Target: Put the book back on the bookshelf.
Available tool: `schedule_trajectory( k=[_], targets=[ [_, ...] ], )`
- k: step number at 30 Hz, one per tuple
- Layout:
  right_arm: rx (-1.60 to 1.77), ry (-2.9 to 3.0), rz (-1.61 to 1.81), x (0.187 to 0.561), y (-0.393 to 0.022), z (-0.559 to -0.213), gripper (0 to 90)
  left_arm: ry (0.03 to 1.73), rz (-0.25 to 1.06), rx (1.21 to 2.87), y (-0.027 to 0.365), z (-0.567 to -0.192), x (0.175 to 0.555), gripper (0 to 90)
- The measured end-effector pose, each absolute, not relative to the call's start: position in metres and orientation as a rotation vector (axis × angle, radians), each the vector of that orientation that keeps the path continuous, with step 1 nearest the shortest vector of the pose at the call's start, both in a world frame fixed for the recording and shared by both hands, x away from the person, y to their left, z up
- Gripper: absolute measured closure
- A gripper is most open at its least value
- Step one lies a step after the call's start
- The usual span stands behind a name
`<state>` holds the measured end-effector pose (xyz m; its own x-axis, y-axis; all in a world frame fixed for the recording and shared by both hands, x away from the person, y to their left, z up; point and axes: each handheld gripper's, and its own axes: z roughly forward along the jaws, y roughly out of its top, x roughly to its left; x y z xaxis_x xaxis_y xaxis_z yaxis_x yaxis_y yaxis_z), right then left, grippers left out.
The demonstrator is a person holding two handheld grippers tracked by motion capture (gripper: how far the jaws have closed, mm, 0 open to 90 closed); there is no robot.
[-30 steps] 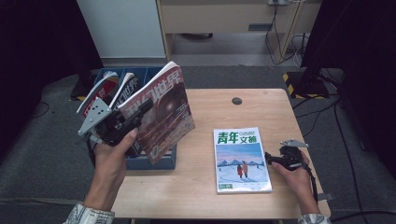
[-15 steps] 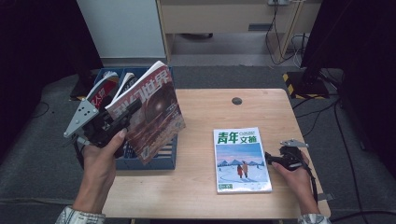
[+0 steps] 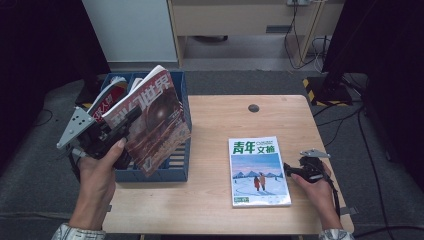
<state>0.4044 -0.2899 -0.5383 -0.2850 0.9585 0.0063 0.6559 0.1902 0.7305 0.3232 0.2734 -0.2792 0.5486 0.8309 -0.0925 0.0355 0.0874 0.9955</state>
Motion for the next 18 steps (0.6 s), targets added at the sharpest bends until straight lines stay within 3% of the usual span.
schedule_trajectory(
  k=[18],
  targets=[
    [1.508,2.015,0.880,0.404,-0.290,-0.538,15.2,0.879,0.745,1.338,0.300,-0.280,0.315,83.9]
  ],
)
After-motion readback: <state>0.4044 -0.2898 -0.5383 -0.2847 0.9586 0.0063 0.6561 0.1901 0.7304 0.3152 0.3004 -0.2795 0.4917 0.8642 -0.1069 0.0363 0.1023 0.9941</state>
